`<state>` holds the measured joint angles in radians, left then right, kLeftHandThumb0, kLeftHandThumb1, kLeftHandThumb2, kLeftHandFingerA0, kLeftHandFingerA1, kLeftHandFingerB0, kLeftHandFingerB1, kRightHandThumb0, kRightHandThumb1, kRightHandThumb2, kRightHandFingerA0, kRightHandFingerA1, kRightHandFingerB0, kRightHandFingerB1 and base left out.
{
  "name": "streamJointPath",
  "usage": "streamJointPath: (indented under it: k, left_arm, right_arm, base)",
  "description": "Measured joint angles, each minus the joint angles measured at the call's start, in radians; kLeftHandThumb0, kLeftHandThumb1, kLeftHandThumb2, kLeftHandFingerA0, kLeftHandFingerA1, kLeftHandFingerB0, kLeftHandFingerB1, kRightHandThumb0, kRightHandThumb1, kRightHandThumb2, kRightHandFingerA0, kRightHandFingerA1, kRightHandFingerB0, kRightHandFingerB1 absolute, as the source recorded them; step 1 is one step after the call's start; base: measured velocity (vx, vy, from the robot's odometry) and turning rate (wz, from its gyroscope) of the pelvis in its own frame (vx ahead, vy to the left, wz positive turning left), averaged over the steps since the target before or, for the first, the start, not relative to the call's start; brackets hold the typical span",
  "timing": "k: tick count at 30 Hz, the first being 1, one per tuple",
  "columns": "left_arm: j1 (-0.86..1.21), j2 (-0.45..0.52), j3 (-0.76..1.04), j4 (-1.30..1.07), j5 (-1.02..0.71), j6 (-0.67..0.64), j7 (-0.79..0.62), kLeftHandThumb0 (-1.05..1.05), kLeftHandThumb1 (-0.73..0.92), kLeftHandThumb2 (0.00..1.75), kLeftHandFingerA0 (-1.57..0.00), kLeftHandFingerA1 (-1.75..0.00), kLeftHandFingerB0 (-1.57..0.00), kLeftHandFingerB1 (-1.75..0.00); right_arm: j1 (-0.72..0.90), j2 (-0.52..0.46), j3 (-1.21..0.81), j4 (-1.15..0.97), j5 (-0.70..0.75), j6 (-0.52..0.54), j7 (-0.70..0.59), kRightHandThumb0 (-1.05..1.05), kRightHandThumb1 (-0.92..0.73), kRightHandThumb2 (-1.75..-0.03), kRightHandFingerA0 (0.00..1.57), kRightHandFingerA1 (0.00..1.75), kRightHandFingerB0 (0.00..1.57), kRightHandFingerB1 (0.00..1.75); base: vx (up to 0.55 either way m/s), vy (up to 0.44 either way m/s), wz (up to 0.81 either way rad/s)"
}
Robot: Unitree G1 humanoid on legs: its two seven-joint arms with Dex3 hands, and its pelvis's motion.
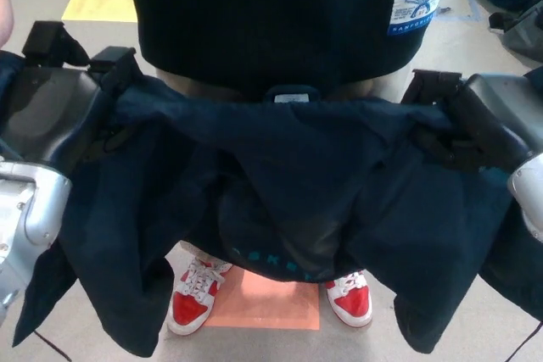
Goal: A person hands a coat to the robot and the robot grabs it with both hands and holds it while the person wears the coat.
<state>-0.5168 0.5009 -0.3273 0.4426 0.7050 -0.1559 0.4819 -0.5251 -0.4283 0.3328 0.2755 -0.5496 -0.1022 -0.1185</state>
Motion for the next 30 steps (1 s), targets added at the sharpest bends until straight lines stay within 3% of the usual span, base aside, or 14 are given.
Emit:
streamJointPath:
  k: [2,5,9,12,18,23,24,26,30]
  left_arm:
    - [-0.007,-0.001,0.001,0.004,0.0,-0.006,0.021,-0.4,0.85,0.71,-0.93,-1.75,-0.7,-1.58]
    - [-0.017,-0.001,0.003,0.008,0.001,-0.013,0.048,-0.39,0.88,0.67,-0.97,-1.74,-0.67,-1.65]
    - [-0.037,-0.001,0.012,0.011,0.003,-0.024,0.093,-0.38,0.87,0.66,-0.97,-1.75,-0.65,-1.66]
    - [-0.054,-0.001,0.021,0.011,0.004,-0.027,0.121,-0.36,0.84,0.65,-0.97,-1.75,-0.67,-1.66]
    - [-0.111,-0.001,0.043,0.01,0.015,-0.038,0.182,-0.36,0.85,0.66,-0.98,-1.75,-0.69,-1.66]
    - [-0.175,-0.001,0.065,0.009,0.03,-0.048,0.238,-0.37,0.84,0.71,-0.95,-1.75,-0.67,-1.56]
    - [-0.187,0.0,0.068,0.009,0.032,-0.05,0.247,-0.36,0.86,0.66,-0.98,-1.74,-0.67,-1.64]
    - [-0.214,0.0,0.077,0.009,0.038,-0.054,0.269,-0.38,0.84,0.72,-0.95,-1.75,-0.7,-1.57]
    - [-0.262,0.002,0.093,0.009,0.046,-0.064,0.309,-0.37,0.85,0.66,-0.99,-1.75,-0.67,-1.68]
  right_arm:
    - [-0.001,0.011,-0.01,0.008,-0.002,-0.007,-0.028,-0.33,-0.87,-0.72,0.99,1.74,0.8,1.45]
    - [-0.004,0.027,-0.028,0.014,-0.005,-0.013,-0.06,-0.35,-0.88,-0.67,1.03,1.75,0.77,1.63]
    - [-0.017,0.046,-0.055,0.018,-0.012,-0.023,-0.116,-0.37,-0.89,-0.67,1.02,1.75,0.81,1.54]
    - [-0.033,0.058,-0.079,0.018,-0.016,-0.027,-0.151,-0.34,-0.9,-0.67,1.03,1.75,0.8,1.66]
    - [-0.076,0.074,-0.139,0.018,-0.025,-0.039,-0.215,-0.35,-0.89,-0.67,1.03,1.75,0.77,1.6]
    - [-0.129,0.078,-0.193,0.018,-0.032,-0.056,-0.274,-0.36,-0.89,-0.67,1.04,1.75,0.74,1.7]
    - [-0.139,0.077,-0.199,0.018,-0.032,-0.059,-0.283,-0.36,-0.89,-0.67,1.04,1.75,0.74,1.72]
    - [-0.162,0.077,-0.218,0.018,-0.033,-0.067,-0.304,-0.34,-0.89,-0.66,1.02,1.75,0.71,1.72]
    - [-0.205,0.077,-0.251,0.019,-0.035,-0.084,-0.346,-0.33,-0.89,-0.67,1.0,1.75,0.73,1.7]
  base:
    - [0.0,0.0,0.0]
    - [0.0,0.0,0.0]
    - [0.0,0.0,0.0]
    - [0.0,0.0,0.0]
    - [0.0,0.0,0.0]
    - [0.0,0.0,0.0]
    - [0.0,0.0,0.0]
    - [0.0,0.0,0.0]
    - [0.0,0.0,0.0]
